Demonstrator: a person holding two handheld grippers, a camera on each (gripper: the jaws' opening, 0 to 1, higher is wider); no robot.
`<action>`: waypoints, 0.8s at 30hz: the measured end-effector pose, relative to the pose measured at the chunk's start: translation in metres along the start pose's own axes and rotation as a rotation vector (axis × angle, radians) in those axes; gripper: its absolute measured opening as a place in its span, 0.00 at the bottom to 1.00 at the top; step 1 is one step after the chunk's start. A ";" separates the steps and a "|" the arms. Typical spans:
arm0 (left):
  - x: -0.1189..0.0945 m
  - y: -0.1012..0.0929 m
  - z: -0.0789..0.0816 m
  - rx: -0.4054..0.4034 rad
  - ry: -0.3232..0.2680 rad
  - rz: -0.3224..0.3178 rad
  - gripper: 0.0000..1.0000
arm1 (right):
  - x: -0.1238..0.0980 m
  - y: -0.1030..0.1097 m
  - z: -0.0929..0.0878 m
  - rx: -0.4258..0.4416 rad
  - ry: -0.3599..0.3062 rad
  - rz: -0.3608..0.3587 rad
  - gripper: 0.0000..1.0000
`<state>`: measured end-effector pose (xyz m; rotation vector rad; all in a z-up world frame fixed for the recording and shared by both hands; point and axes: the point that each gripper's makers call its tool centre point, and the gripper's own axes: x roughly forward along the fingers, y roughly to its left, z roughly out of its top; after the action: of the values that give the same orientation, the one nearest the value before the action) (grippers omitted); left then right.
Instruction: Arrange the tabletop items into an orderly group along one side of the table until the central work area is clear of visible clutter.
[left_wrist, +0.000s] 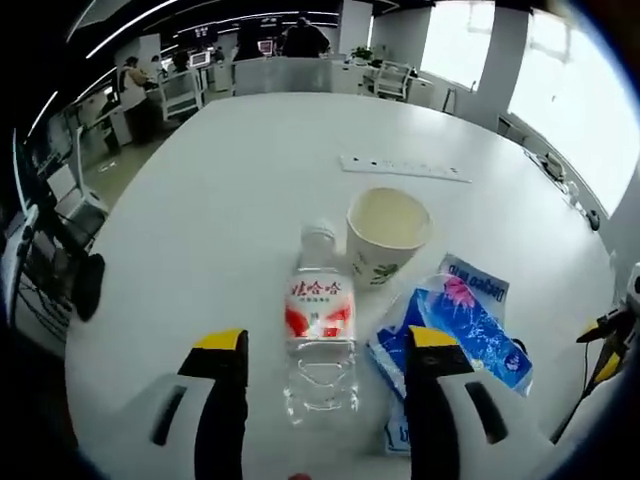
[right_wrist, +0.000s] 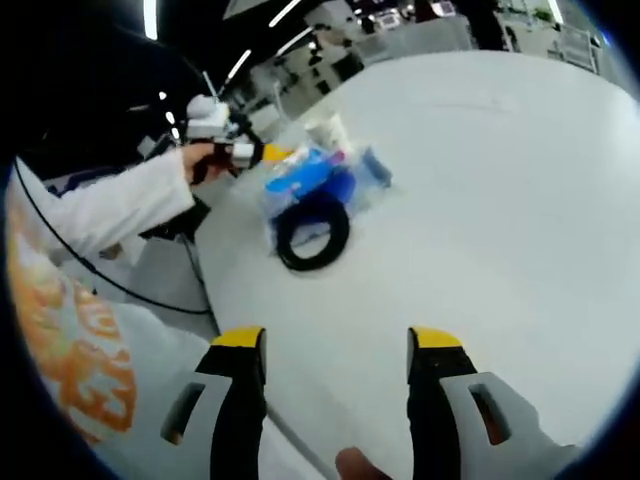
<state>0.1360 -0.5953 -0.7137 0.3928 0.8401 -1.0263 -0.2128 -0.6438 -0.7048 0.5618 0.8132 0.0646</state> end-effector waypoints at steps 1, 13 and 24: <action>0.003 0.001 0.001 -0.003 0.004 0.001 0.62 | 0.000 -0.001 0.000 0.005 0.001 -0.001 0.55; 0.039 0.002 -0.003 0.010 0.073 -0.019 0.62 | 0.007 -0.012 0.003 0.063 0.013 -0.017 0.54; 0.053 0.006 -0.010 0.010 0.105 -0.002 0.56 | 0.008 -0.016 0.007 0.085 0.009 -0.034 0.53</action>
<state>0.1503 -0.6167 -0.7611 0.4573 0.9302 -1.0191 -0.2046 -0.6587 -0.7147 0.6280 0.8373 0.0019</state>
